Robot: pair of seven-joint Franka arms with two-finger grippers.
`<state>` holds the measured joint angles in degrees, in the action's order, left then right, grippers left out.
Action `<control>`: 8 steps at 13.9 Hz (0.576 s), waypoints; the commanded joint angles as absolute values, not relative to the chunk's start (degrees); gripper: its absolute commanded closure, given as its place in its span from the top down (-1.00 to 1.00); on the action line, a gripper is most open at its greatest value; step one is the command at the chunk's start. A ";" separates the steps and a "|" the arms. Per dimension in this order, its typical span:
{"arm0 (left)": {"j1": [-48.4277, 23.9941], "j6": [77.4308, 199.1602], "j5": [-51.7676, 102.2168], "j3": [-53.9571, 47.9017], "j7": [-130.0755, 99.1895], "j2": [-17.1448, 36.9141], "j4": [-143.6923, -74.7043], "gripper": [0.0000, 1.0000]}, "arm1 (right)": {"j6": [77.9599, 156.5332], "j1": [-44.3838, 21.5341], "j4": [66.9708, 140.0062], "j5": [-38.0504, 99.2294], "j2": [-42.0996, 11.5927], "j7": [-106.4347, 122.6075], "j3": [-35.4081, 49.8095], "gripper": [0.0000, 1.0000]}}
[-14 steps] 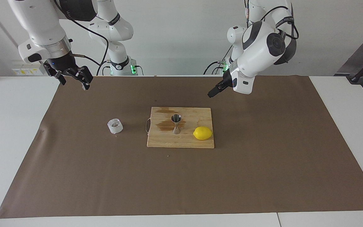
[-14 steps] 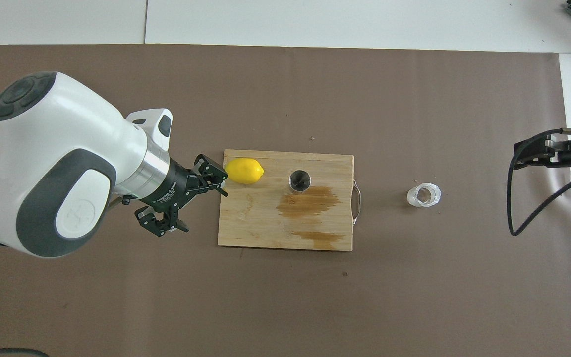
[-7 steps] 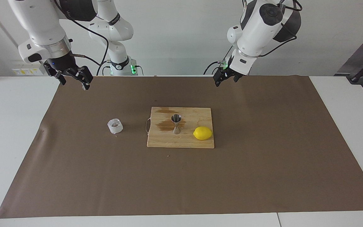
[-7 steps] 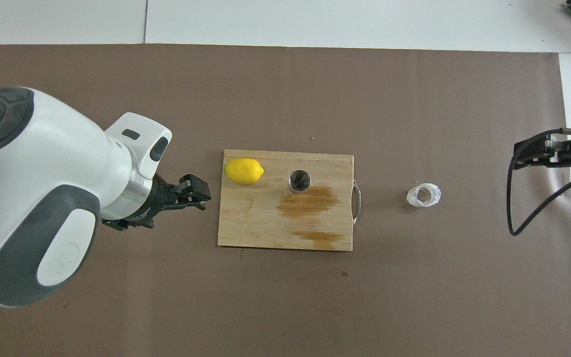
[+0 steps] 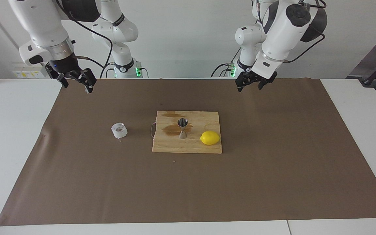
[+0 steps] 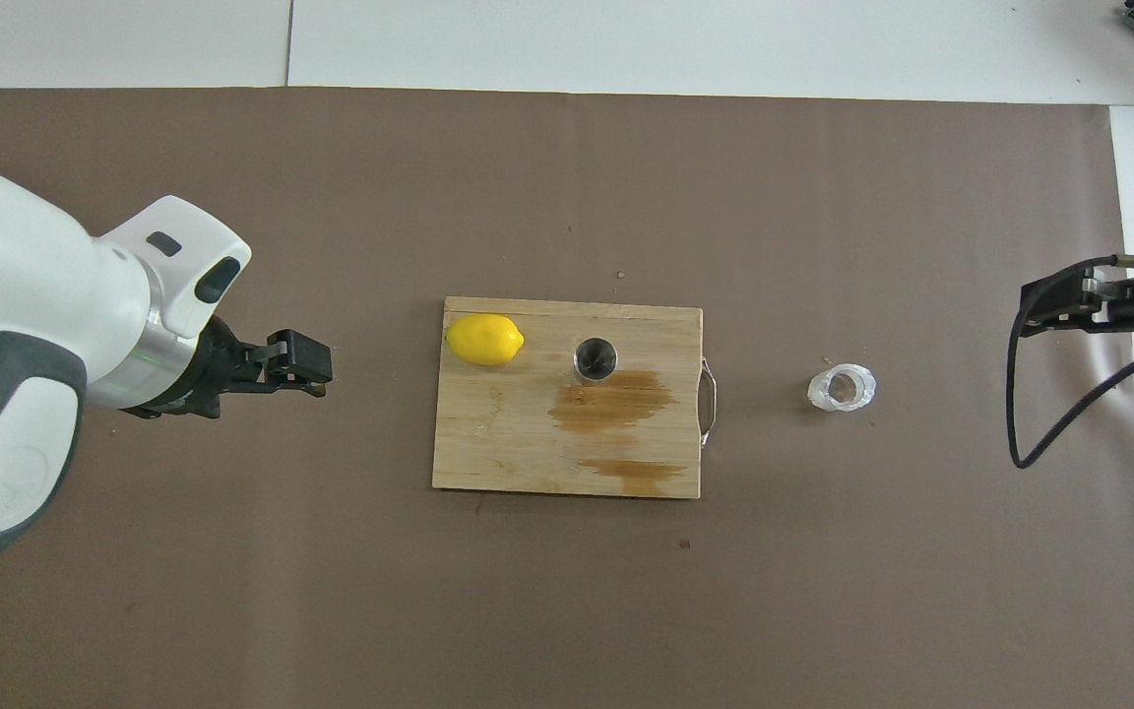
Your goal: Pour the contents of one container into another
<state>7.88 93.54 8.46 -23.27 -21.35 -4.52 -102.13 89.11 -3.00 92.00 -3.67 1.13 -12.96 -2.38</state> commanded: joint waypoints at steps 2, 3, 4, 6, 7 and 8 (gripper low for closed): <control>-1.56 92.99 5.89 -8.30 -13.39 -6.59 -102.48 1.00 | 89.74 -2.46 92.64 -2.90 1.76 -11.60 -2.29 1.00; -3.58 92.99 5.63 -4.43 -10.84 -6.68 -102.48 1.00 | 89.74 -2.46 92.72 -2.99 1.76 -11.60 -2.29 1.00; -4.73 93.08 4.93 -2.05 -8.90 -6.68 -102.39 1.00 | 89.74 -2.46 92.72 -2.90 1.76 -11.60 -2.29 1.00; -4.13 91.77 3.18 -1.49 -6.78 -6.68 -100.47 1.00 | 89.65 -2.46 92.72 -2.90 1.76 -11.60 -2.29 1.00; -4.13 90.37 1.34 -1.49 -6.51 -6.68 -100.11 1.00 | 89.74 -2.46 92.72 -2.99 1.76 -11.60 -2.29 1.00; -4.13 90.09 0.54 -1.84 -6.42 -6.68 -99.59 1.00 | 89.74 -2.46 92.72 -2.90 1.76 -11.60 -2.29 1.00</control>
<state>-2.67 92.24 3.29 -2.18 -6.95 -6.02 -100.78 89.11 -3.00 92.00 -3.67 1.13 -12.96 -2.38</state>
